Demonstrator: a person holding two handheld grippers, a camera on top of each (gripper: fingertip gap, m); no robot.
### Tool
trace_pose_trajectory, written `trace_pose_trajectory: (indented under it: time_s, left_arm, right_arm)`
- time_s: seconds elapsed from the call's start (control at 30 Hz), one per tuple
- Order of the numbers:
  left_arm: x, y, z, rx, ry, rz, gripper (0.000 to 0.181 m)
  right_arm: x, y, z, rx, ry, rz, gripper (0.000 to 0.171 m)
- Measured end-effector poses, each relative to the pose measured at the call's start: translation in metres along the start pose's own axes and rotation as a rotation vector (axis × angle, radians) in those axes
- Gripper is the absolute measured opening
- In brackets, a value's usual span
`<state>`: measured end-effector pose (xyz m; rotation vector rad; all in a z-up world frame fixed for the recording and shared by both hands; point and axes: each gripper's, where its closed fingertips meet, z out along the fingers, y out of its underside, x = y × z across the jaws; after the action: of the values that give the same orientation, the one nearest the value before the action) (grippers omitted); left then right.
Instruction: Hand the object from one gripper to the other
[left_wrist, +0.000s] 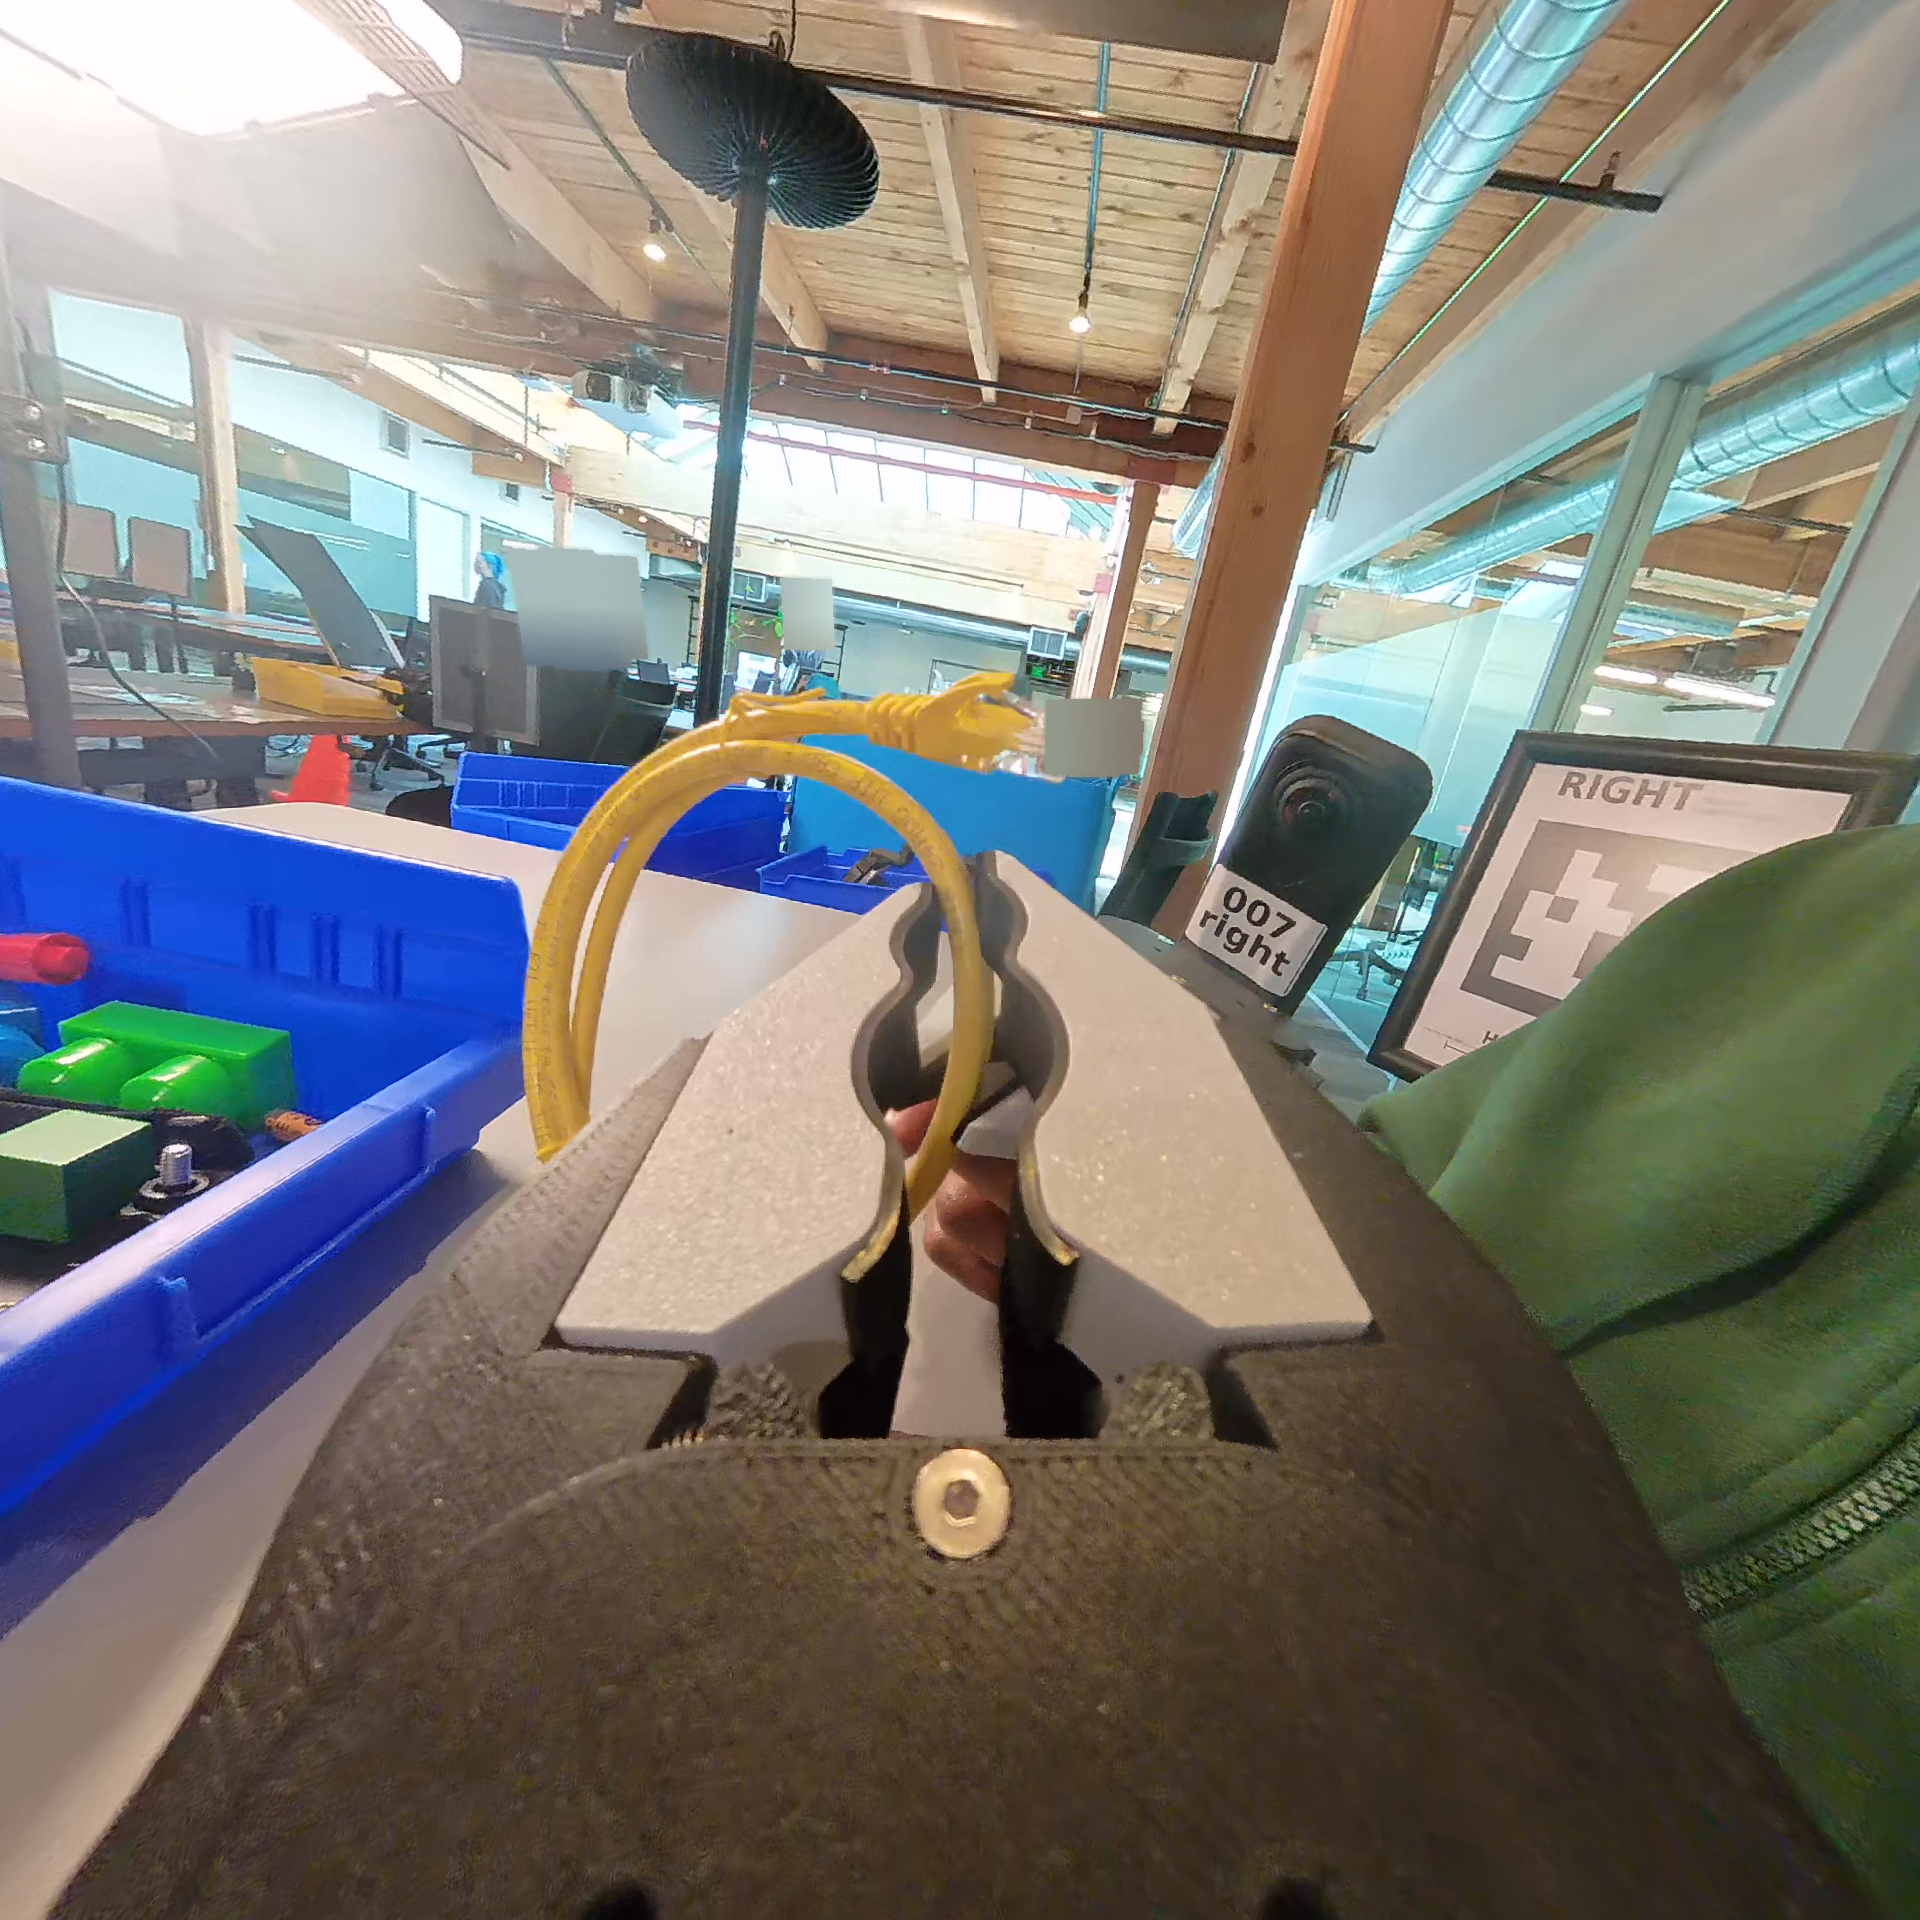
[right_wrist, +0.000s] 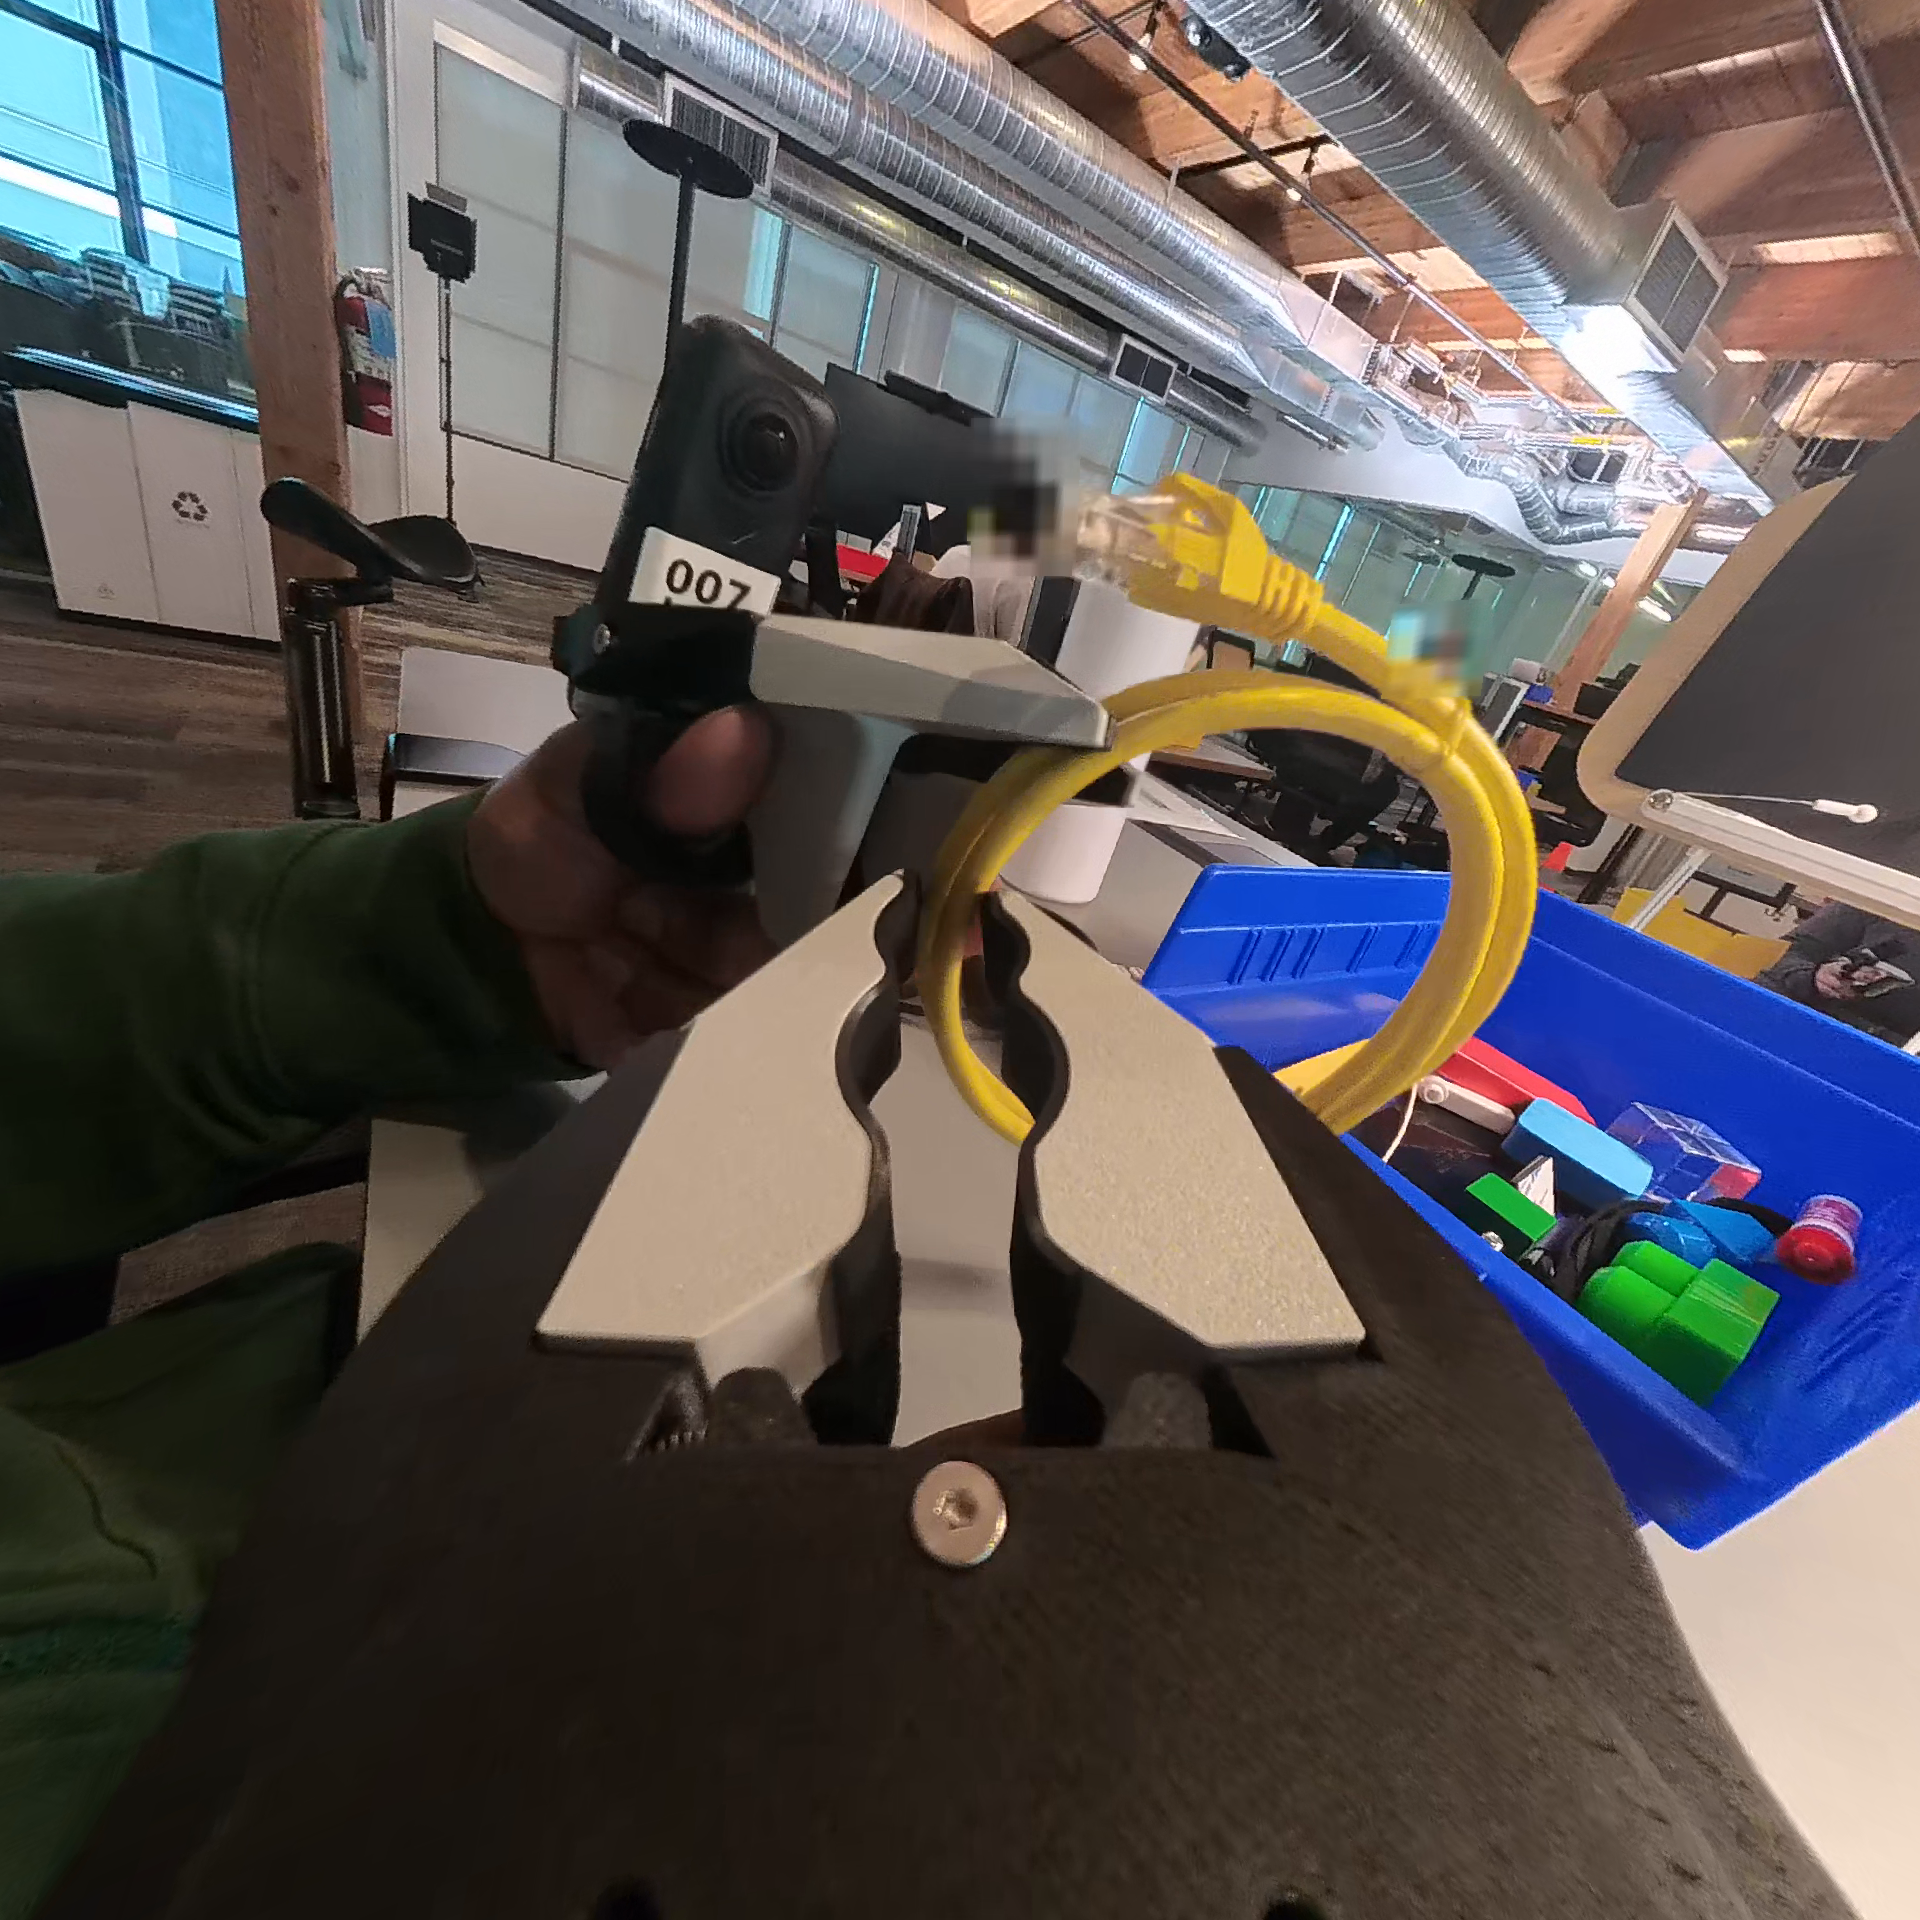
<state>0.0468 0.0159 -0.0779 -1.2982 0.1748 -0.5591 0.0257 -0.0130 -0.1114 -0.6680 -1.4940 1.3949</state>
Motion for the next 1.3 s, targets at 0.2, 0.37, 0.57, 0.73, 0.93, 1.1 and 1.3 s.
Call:
trace_pose_trajectory:
  time_s: [0.2, 0.37, 0.57, 0.73, 0.93, 1.1, 1.3]
  left_arm:
    - [-0.008, -0.005, -0.001, 0.031, -0.045, -0.011, 0.012]
    - [-0.008, -0.011, -0.004, 0.072, -0.038, -0.034, 0.017]
    - [-0.007, -0.007, -0.002, 0.046, -0.036, -0.02, 0.02]
    - [-0.001, 0.001, 0.001, 0.001, -0.012, 0.0, 0.02]
    - [-0.001, 0.009, 0.004, -0.042, -0.014, 0.012, 0.024]
    - [-0.001, 0.014, 0.006, -0.072, -0.017, 0.02, 0.024]
    - [0.001, 0.019, 0.007, -0.106, -0.01, 0.034, 0.015]
  right_arm:
    - [0.005, -0.003, -0.001, 0.015, 0.001, 0.055, 0.007]
    - [0.017, -0.013, -0.007, 0.083, -0.008, 0.208, 0.007]
    - [0.03, -0.026, -0.017, 0.188, -0.034, 0.386, 0.007]
    - [0.035, -0.027, -0.019, 0.207, -0.027, 0.427, 0.007]
    - [0.036, -0.028, -0.019, 0.22, -0.038, 0.45, 0.007]
    - [0.035, -0.029, -0.019, 0.225, -0.048, 0.456, 0.007]
    - [0.033, -0.029, -0.018, 0.222, -0.061, 0.455, 0.007]
